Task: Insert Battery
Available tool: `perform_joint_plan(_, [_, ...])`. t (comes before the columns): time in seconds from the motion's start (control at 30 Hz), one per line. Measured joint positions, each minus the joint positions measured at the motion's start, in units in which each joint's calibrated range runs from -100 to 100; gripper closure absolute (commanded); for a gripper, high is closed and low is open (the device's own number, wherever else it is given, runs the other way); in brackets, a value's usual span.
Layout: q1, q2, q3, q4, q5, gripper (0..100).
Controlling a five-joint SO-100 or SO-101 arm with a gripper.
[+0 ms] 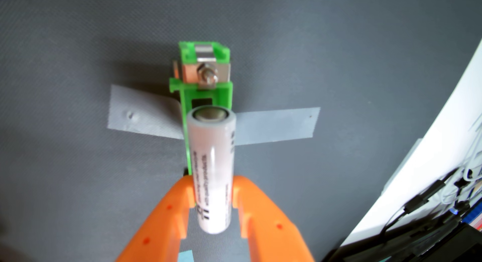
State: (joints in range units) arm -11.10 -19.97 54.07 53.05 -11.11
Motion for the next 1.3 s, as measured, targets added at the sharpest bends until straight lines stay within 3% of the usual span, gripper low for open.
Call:
perform_joint_plan(0.1, [0.16, 0.0, 0.0, 0.0, 0.0, 97])
perform_joint_plan(0.3, [0.16, 0.0, 0.18, 0.0, 0.0, 86])
perform_joint_plan(0.5, [0.08, 0.0, 0.18, 0.0, 0.0, 85])
perform_joint_plan(0.9, [-0.16, -0.08, 0.18, 0.0, 0.0, 86])
perform_joint_plan(1.07, [-0.25, -0.17, -0.18, 0.33, 0.0, 100])
perform_joint_plan(1.3, [0.25, -0.17, -1.45, 0.33, 0.0, 98])
